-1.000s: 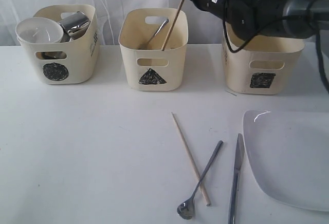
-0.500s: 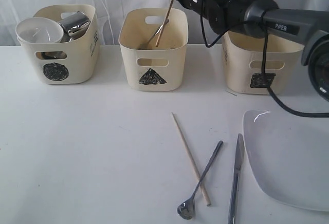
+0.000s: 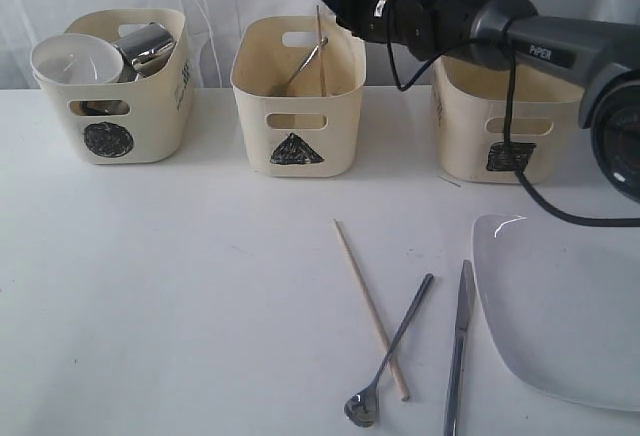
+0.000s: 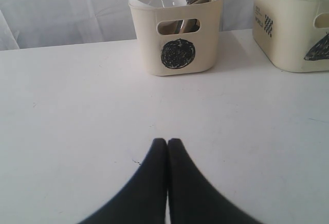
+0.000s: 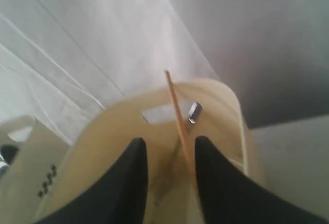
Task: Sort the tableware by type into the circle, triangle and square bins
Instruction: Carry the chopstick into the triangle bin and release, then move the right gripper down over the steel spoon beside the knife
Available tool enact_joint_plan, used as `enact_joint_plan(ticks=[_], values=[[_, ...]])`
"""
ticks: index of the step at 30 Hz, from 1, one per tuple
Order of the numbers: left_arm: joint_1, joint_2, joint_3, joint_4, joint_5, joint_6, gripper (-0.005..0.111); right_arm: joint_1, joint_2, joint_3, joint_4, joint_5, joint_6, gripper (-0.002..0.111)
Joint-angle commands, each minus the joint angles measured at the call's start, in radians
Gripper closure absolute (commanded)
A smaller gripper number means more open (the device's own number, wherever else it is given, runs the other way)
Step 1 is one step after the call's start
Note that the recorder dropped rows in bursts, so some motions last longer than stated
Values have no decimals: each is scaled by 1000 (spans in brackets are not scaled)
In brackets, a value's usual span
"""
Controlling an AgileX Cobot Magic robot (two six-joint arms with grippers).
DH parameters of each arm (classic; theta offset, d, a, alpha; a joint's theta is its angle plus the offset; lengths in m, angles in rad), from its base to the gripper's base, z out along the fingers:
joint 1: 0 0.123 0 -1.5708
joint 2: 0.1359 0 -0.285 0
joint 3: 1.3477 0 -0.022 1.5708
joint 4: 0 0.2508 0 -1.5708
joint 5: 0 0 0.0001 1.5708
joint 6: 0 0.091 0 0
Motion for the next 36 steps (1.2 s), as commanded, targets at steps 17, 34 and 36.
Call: enact_joint_plan(ticks=[17,34,36], values=[[-4,-4,4,-15,1,1,105,185,-302,392,288,1018,-839,77],[-4,-4,4,-15,1,1,105,243,-619,996,129,539,-176,77],[-4,-4,4,-15,1,1,105,243,-628,1044,85,510,-27,77]])
